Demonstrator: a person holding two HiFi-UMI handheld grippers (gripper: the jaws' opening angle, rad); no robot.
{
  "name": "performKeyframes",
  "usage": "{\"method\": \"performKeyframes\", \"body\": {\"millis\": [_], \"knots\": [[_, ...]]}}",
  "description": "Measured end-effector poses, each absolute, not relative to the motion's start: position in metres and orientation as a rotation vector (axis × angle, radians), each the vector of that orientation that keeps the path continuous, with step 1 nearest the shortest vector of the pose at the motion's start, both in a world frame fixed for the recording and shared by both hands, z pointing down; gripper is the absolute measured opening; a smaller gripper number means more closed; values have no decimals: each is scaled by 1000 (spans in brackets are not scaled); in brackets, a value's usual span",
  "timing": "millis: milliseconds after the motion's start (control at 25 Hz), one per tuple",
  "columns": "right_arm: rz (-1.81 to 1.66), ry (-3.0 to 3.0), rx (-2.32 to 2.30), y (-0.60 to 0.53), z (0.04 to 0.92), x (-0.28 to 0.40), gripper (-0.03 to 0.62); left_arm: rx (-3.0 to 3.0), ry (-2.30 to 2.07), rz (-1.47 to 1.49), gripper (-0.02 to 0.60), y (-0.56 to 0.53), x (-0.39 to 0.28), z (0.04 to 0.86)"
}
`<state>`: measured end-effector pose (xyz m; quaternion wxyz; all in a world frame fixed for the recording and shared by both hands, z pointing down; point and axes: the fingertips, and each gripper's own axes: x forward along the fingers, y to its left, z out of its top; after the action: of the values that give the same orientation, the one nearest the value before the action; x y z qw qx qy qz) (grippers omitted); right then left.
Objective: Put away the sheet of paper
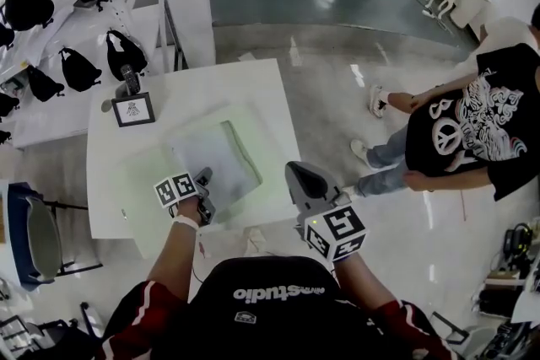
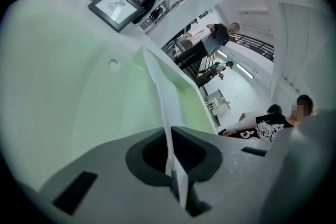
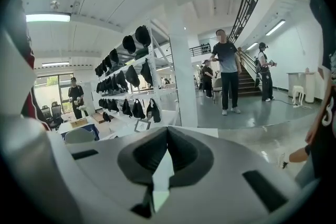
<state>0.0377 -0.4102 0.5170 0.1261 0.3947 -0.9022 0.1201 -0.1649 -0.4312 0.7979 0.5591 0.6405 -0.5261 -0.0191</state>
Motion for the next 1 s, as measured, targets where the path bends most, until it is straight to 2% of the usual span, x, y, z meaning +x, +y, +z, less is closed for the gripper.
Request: {"method": "performKeyframes", "body": {"millis": [240, 400, 480, 600, 680, 1000], "knots": [[351, -2617, 1170, -410, 518, 46, 3, 1498, -1257, -26, 6, -438, -157, 803], [353, -2611, 1180, -409, 518, 50, 3, 1535, -1316, 133, 11, -434, -161, 806], [355, -2612, 1179, -407, 516, 49, 4, 1577, -1340, 252, 93, -431, -163, 804], [352, -2616, 1172, -404, 516, 47, 5, 1615, -1355, 388, 180, -424, -167, 803], [351, -2620, 1165, -403, 516, 46, 4, 1622, -1348, 432, 196, -420, -169, 804], [337, -2639, 1142, -395, 513, 37, 3, 1593, -1337, 389, 196, -394, -191, 794]]}}
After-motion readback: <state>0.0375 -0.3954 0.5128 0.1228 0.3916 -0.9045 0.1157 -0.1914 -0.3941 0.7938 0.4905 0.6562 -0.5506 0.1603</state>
